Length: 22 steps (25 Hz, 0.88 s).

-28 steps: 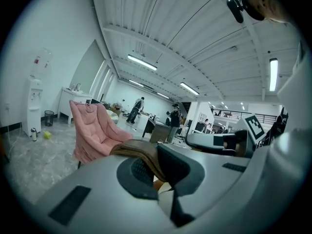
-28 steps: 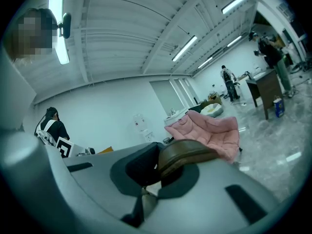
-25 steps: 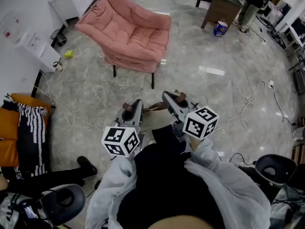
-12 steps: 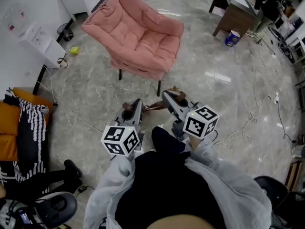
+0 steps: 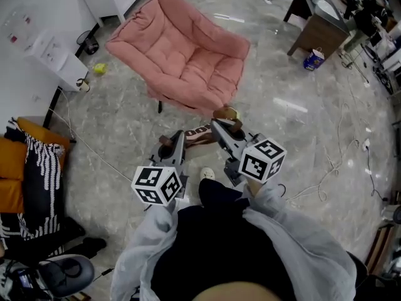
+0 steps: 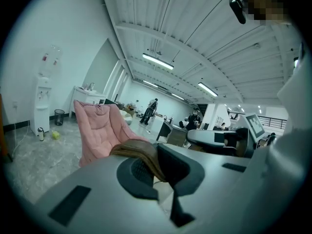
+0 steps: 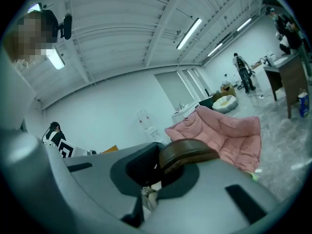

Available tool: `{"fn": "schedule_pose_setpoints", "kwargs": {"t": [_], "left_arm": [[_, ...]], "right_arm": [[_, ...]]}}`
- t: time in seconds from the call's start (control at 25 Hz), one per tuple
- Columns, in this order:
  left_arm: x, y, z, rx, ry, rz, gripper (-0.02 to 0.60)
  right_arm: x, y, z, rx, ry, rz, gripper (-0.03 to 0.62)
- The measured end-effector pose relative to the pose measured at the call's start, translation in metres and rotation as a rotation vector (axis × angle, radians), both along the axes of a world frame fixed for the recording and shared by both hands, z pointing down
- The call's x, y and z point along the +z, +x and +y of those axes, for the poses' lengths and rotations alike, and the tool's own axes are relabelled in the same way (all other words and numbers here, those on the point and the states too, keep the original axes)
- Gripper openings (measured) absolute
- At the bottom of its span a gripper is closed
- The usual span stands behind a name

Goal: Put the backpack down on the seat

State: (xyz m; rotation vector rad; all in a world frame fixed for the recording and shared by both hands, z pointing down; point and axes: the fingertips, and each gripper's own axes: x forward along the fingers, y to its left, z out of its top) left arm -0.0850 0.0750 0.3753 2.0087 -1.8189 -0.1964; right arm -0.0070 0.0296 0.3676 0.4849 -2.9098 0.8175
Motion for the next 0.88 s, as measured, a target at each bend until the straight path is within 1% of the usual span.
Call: {"fn": "schedule_pose_setpoints", "kwargs": {"t": [0.24,0.44,0.6,0.72,0.8,0.88], "left_arm": [[-0.003,-0.010,-0.044,-0.007,0.008,-0.003,0.011],[-0.005,-0.012,-0.067,-0.007,0.028,-0.006,0.011],[0.003,-0.011,-0.067,-0.009,0.013,0.010,0.011],[0.005,-0.011,-0.069,-0.020,0.006,0.015,0.011],[0.002,-0.009,-0.071,-0.018,0.011,0.017,0.012],[-0.006,-0.008,-0.075,-0.005,0.029,0.008,0.012]], "right_arm": [[-0.002,-0.010,-0.043,-0.011,0.009,-0.003,0.006],[-0.004,-0.012,-0.067,-0.013,0.011,-0.024,0.006],[0.000,-0.012,-0.069,-0.013,0.010,-0.029,0.006],[0.000,-0.011,-0.068,-0.018,-0.011,-0.055,0.006],[-0.003,-0.008,-0.068,-0.023,-0.032,-0.067,0.006],[-0.009,-0.006,-0.070,-0.031,-0.022,-0.067,0.005]]}}
